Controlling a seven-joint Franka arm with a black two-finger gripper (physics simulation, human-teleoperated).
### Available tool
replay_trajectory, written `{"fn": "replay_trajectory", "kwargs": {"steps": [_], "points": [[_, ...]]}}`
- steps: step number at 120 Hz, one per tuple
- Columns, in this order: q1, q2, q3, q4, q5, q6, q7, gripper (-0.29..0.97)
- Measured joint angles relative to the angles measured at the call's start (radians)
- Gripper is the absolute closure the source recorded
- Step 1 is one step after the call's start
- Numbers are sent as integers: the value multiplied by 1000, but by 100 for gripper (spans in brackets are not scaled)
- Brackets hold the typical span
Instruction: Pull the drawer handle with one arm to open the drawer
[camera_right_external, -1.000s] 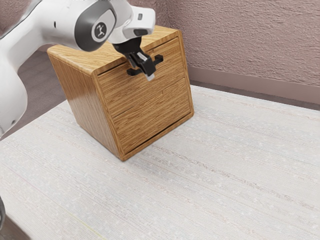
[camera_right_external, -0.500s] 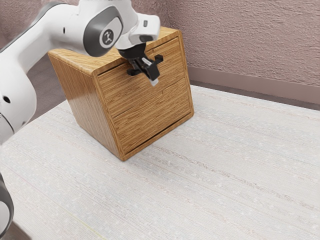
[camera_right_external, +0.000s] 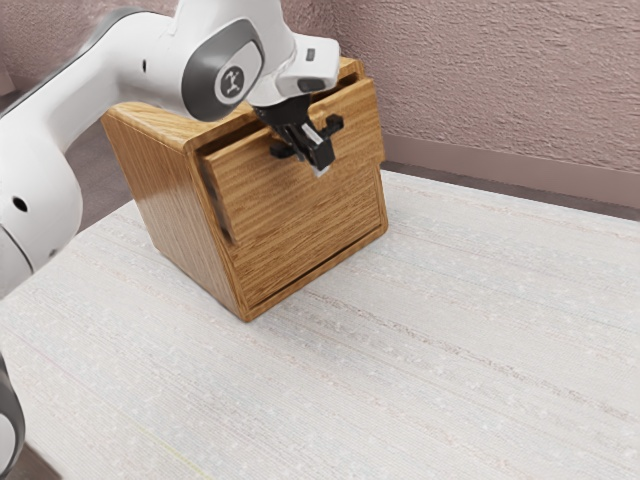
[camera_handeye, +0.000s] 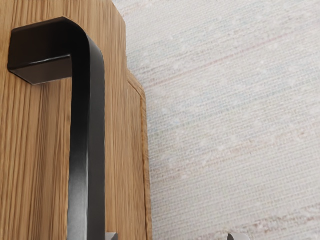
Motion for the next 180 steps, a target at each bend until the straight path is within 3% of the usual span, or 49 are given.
{"fn": "replay_trajectory", "kwargs": {"steps": [33, 56, 67, 75, 86, 105, 108, 117, 122, 131, 143, 151, 180], "points": [[-76, 3, 6, -5, 5, 2, -22, 41], [-146, 5, 6, -15, 8, 5, -44, 22], [-172, 6, 5, -15, 10, 6, -56, 26], [-191, 5, 7, -13, 13, 8, -65, 36], [-220, 7, 8, -12, 14, 8, -77, 30], [-267, 9, 17, -14, 23, 16, -103, 49], [-274, 10, 13, -12, 28, 15, -106, 47], [-299, 12, 22, -10, 22, 11, -112, 21], [-313, 14, 26, -10, 16, 11, -114, 18], [-331, 16, 29, -8, 11, 11, -119, 20], [-355, 18, 36, -3, 20, 16, -130, 38], [-373, 19, 42, -1, 19, 13, -135, 20], [-382, 16, 59, -2, 9, 7, -147, 12]]}}
